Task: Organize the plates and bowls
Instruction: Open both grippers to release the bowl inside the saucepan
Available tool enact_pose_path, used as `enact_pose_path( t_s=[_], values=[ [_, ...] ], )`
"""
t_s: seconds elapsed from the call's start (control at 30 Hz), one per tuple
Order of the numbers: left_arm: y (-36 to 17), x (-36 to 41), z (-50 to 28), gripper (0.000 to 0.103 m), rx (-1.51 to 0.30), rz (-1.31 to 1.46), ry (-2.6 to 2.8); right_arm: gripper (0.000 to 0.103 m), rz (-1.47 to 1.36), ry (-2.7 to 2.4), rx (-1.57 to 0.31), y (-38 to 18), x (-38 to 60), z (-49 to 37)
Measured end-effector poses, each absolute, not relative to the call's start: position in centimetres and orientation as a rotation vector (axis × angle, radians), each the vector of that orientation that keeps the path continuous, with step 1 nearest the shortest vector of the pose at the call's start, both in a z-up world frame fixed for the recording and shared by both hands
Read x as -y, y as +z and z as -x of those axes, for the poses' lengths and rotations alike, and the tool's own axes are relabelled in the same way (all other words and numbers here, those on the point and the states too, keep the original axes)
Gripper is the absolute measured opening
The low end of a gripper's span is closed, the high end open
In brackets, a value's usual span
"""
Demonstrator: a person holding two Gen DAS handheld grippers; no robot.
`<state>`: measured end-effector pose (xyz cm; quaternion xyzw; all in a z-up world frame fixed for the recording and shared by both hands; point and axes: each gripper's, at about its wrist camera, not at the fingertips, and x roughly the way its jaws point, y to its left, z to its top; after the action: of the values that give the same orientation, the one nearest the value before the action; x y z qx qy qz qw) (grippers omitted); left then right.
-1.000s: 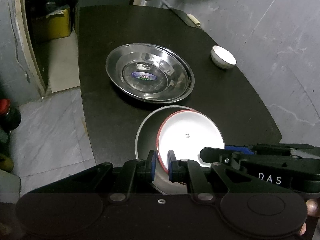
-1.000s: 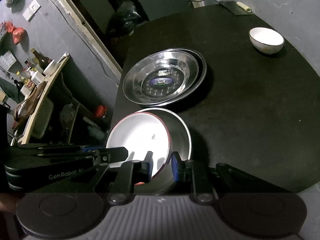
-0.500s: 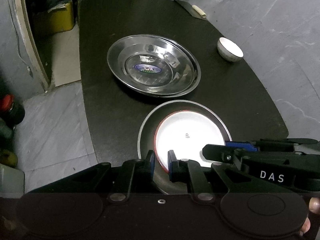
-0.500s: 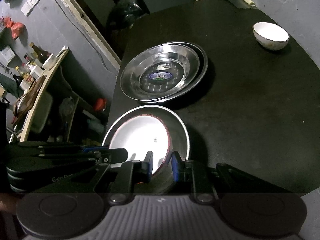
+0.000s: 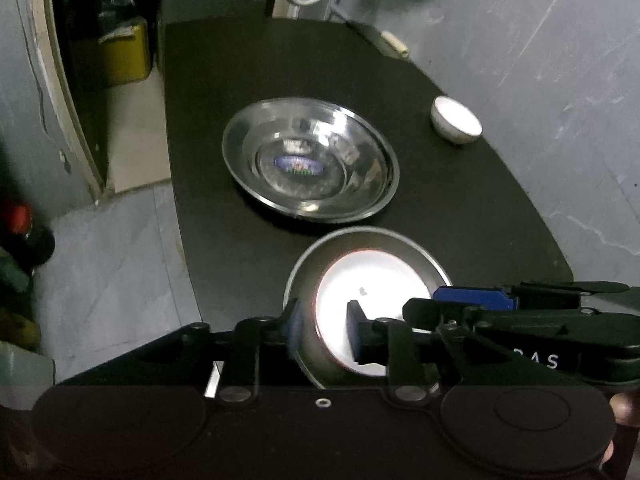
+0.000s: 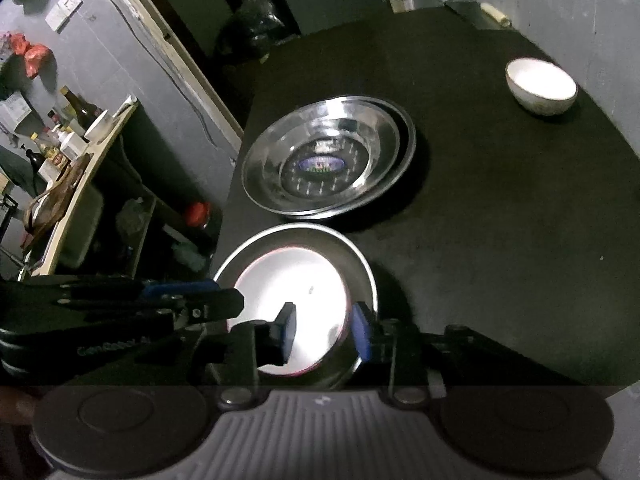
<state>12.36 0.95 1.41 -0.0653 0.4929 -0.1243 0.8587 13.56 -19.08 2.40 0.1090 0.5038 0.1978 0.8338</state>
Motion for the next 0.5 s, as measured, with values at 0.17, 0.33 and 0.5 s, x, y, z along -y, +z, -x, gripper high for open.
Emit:
enact_pose_path(
  t_s=[0.17,0.33,0.5],
  values=[
    [3.4,-1.2,-11.7,0.068,-0.959,0.075,-0.191,0.062,-0.21,0.391,-0.985,4.1,19.4,-12.7],
    [5.3,-2.1,-11.1,0.092,-0.894,0.057,-0.134,0.086,-0.226,0.347,-0.924,5.4,20.1,-12.3],
    [7.0,-2.7,-10.8,0.101,-0.826,0.031,-0.089,0.096,-0.24,0.302,-0.854,6.8,20.8,-11.8]
  ],
)
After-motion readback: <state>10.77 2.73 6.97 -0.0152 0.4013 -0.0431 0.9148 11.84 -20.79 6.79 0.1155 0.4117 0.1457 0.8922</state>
